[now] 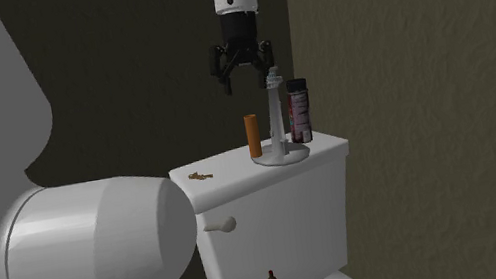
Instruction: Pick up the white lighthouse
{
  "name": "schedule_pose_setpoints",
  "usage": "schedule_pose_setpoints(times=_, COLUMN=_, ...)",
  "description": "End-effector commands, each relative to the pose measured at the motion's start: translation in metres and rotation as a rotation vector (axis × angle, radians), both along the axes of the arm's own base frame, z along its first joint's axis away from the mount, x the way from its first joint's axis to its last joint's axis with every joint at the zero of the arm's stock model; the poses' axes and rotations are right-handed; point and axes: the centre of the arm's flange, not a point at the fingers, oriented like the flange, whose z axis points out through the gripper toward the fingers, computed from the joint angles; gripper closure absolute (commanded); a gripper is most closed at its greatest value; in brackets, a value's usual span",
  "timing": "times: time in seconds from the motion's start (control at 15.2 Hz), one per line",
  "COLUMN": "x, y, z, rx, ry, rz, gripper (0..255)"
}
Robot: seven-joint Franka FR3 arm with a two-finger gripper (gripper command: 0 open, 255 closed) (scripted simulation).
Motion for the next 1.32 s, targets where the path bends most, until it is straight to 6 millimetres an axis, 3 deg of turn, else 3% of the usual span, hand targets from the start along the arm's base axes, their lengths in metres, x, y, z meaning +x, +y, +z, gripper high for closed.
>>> schedule_pose_setpoints(times=0.0, x=0.019, y=-0.019, z=0.006, rx=0.012, ry=-0.028, rz=0.039, gripper=0)
schedule_pose_setpoints(times=0.66, x=0.104, y=-0.108, z=0.027, rx=0.081, ry=-0.154, rz=0.215, gripper=0)
schedule_pose_setpoints(times=1.25, x=0.104, y=-0.108, z=-0.013, rx=0.081, ry=-0.154, rz=0.215, gripper=0)
